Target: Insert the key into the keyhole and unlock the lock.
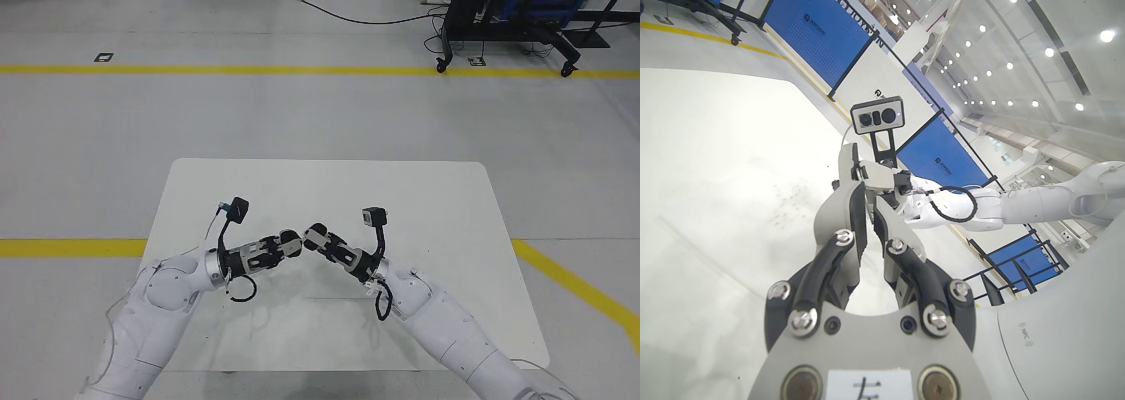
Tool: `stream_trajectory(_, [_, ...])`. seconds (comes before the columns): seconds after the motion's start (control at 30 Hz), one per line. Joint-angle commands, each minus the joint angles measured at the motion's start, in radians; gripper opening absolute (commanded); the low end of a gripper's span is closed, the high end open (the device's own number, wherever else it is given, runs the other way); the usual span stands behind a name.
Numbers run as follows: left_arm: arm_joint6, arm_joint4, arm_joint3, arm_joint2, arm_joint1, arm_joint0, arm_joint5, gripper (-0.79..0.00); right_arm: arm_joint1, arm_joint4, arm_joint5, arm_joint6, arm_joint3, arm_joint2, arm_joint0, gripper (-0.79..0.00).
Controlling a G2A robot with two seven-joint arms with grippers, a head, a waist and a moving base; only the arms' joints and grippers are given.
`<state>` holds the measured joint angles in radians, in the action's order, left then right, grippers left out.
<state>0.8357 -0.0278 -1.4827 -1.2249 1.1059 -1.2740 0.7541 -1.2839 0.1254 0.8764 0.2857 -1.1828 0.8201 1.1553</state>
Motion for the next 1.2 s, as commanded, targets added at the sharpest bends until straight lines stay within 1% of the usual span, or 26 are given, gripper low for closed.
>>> stream_trajectory(0.0, [-0.01,0.008,-0.003,0.006,0.0,0.0,-0.001,-0.785,-0.001,-0.004,0.001,0.003,-0.003,0.003,0.004,-0.785])
stream_trajectory(0.1, [-0.025,0.029,-0.006,0.005,-0.002,0.0,-0.001,-0.785,0.0,-0.006,0.006,0.007,-0.01,0.011,0.011,-0.785])
stream_trajectory(0.13, [-0.032,0.034,-0.007,0.004,-0.002,-0.002,-0.002,-0.785,0.0,-0.006,0.009,0.009,-0.012,0.014,0.014,-0.668])
stream_trajectory(0.17, [-0.043,0.04,-0.008,0.001,-0.003,-0.004,-0.005,-0.785,0.0,-0.006,0.01,0.011,-0.015,0.016,0.017,-0.403])
stream_trajectory(0.2, [-0.053,0.046,-0.009,-0.001,-0.004,-0.007,-0.008,-0.785,0.0,-0.004,0.01,0.014,-0.017,0.018,0.02,0.0])
stream_trajectory(0.4, [-0.093,0.058,-0.021,-0.023,-0.01,-0.024,-0.002,-0.785,0.001,0.0,0.006,0.021,-0.02,0.02,0.023,0.0])
stream_trajectory(0.5, [-0.12,0.05,-0.016,-0.048,-0.014,-0.032,-0.003,-0.785,0.001,0.0,0.006,0.021,-0.02,0.02,0.023,0.0])
stream_trajectory(0.6, [-0.153,0.042,-0.006,-0.075,-0.017,-0.036,-0.023,-0.785,0.001,0.0,0.006,0.021,-0.02,0.02,0.023,0.0])
stream_trajectory(0.87, [-0.153,0.042,-0.006,-0.075,-0.017,-0.036,-0.023,-0.785,0.001,0.0,0.006,0.021,-0.02,0.02,0.023,0.0])
stream_trajectory(0.97, [-0.165,0.089,-0.036,-0.067,-0.018,-0.044,-0.039,-0.785,0.001,0.0,0.006,0.021,-0.02,0.02,0.023,0.0])
stream_trajectory(1.0, [-0.159,0.08,-0.045,-0.064,-0.018,-0.05,-0.031,-0.785,0.002,-0.026,-0.002,0.025,-0.025,0.023,0.02,0.0])
stream_trajectory(1.07, [-0.119,0.039,-0.052,-0.062,-0.022,-0.058,-0.011,-0.785,0.01,-0.129,-0.021,0.073,-0.041,0.036,0.005,0.0])
stream_trajectory(1.13, [-0.037,-0.031,-0.051,-0.061,-0.029,-0.056,0.008,-0.785,0.027,-0.205,-0.028,0.159,-0.056,0.06,-0.007,0.0])
stream_trajectory(1.17, [0.032,-0.068,-0.048,-0.051,-0.034,-0.052,0.004,-0.785,0.037,-0.228,-0.027,0.2,-0.063,0.081,-0.009,0.0])
